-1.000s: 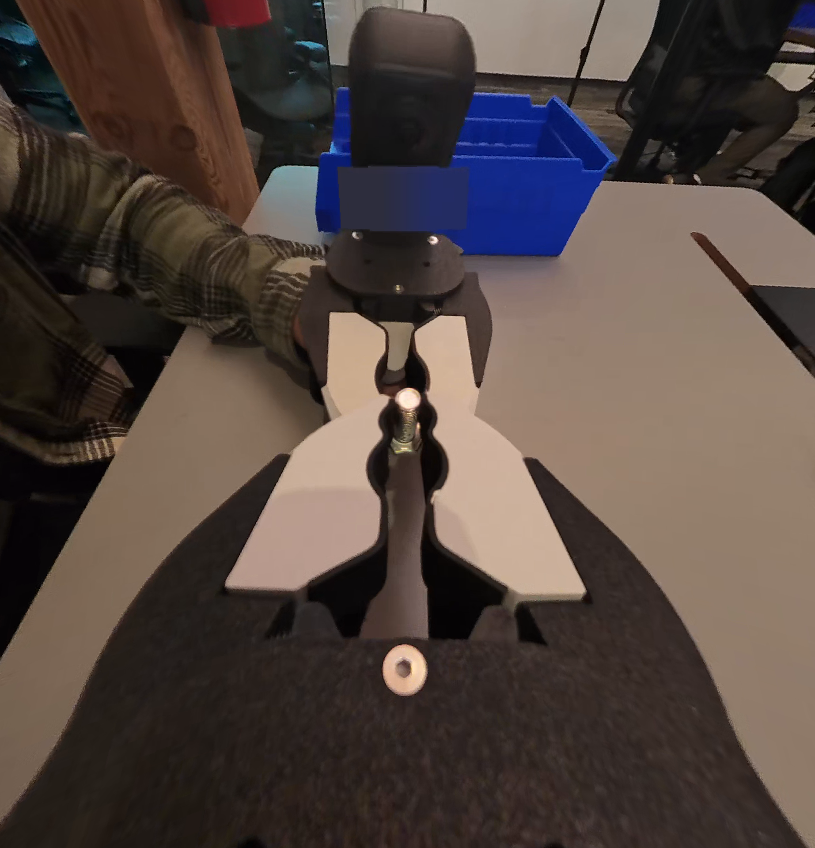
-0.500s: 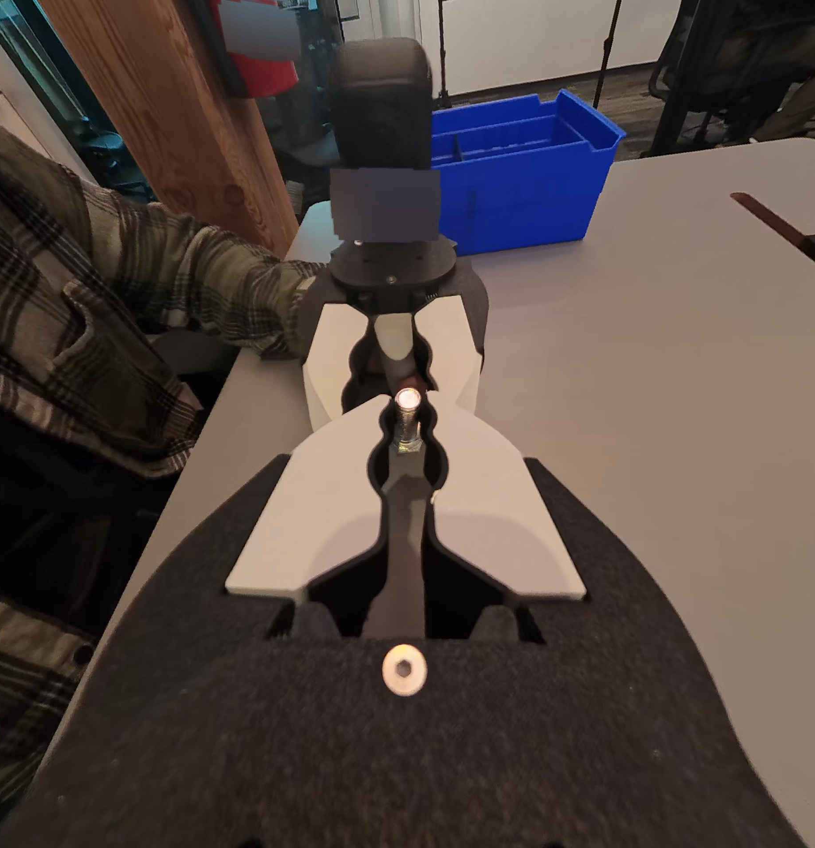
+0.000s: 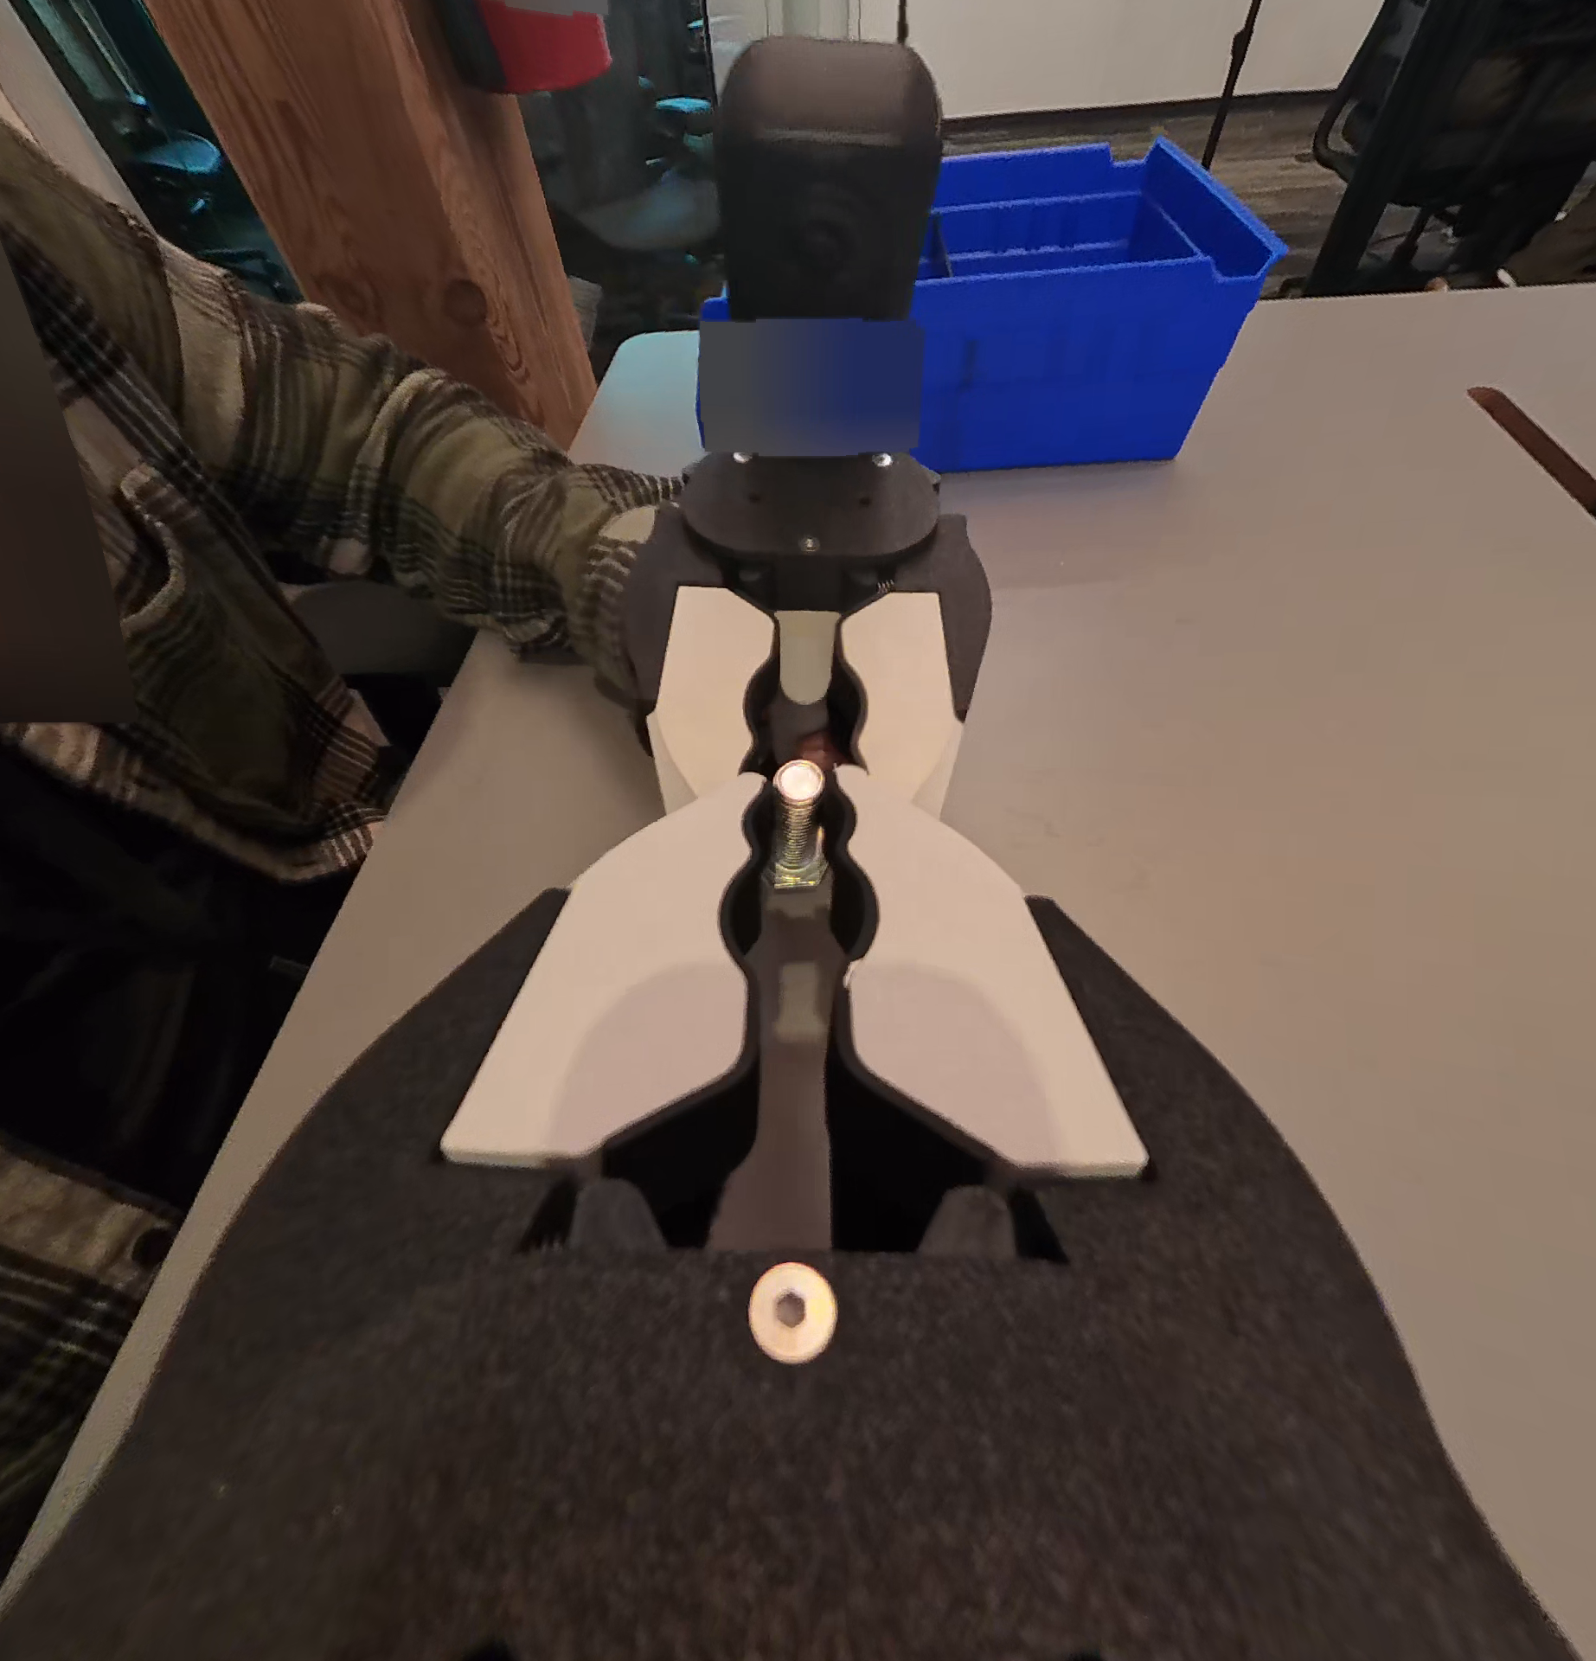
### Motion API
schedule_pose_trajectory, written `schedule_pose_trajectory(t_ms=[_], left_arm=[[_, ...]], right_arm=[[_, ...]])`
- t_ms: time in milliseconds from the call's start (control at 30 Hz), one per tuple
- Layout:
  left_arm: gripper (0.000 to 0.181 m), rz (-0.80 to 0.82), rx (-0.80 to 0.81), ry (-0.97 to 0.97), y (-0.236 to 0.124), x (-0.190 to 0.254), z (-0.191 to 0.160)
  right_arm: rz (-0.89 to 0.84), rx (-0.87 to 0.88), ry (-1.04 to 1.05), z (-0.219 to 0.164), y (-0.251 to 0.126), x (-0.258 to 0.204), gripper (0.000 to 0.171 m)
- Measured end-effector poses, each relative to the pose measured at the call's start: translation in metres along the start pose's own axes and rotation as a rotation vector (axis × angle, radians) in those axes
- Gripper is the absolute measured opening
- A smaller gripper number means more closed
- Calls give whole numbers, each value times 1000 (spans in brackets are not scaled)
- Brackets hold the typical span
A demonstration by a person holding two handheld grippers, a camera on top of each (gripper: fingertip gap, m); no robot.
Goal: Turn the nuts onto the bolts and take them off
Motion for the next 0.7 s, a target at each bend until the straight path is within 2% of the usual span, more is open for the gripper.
schedule_pose_trajectory(t_ms=[567, 700], left_arm=[[20, 41, -6, 29, -2, 2, 2], [20, 44, 11, 22, -4, 1, 3]], right_arm=[[22, 44, -12, 2, -2, -2, 10], [-7, 101, 7, 8, -11, 2, 25]])
Point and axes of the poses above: each gripper's, where its closed fingertips meet, y out along the fingers, z out of its top, x = y × z across the jaws, the point moved 1 cm from there along -y, back along the fingers, and after that the axes turned 15 degrees about -x, right-handed, at the moved point
